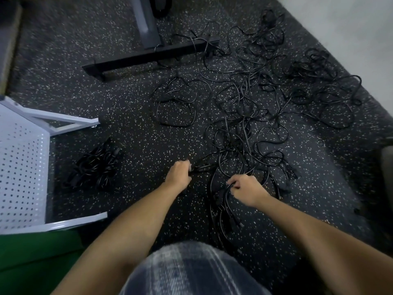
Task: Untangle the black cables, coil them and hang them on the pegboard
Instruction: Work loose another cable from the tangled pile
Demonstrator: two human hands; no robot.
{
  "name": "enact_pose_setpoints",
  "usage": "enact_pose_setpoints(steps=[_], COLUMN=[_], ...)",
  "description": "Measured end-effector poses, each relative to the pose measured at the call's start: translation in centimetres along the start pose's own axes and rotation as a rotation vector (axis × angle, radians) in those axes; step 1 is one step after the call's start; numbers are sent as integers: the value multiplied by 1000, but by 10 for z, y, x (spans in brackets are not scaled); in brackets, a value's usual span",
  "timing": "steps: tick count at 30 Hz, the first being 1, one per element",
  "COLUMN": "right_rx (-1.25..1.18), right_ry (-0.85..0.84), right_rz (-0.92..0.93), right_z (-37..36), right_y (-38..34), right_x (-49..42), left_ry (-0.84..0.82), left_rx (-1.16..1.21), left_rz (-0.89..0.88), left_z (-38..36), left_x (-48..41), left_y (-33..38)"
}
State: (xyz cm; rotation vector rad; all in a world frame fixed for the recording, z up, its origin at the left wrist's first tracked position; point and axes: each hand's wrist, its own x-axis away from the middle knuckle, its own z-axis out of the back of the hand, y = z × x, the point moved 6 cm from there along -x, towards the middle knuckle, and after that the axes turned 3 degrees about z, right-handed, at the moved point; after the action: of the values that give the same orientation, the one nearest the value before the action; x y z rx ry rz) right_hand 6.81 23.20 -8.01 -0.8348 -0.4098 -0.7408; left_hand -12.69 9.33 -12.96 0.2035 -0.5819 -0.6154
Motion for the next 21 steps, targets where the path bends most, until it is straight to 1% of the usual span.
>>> enact_pose_setpoints(steps=[3, 6, 10, 13, 16, 21], right_rx=[7, 27, 17, -11, -71, -250], right_ry=[-20, -23, -6, 18, 78, 200], right_rz=[3, 14, 35, 62, 113, 171], right_z=[-6, -10, -6, 1, 10, 43], right_y=[-5, -12, -26, -44, -67, -107], right_x=[-3, -4, -3, 3, 10, 27], left_ry=[5, -27, -230, -304, -320, -299], left_rx=[33, 176, 370, 533, 570, 510], left_rz=[48, 104, 88, 89, 62, -15], left_z=[0, 6, 24, 46, 74, 132], left_x=[3, 3, 11, 24, 34, 62], left_y=[-4, -7, -3, 7, 21, 49])
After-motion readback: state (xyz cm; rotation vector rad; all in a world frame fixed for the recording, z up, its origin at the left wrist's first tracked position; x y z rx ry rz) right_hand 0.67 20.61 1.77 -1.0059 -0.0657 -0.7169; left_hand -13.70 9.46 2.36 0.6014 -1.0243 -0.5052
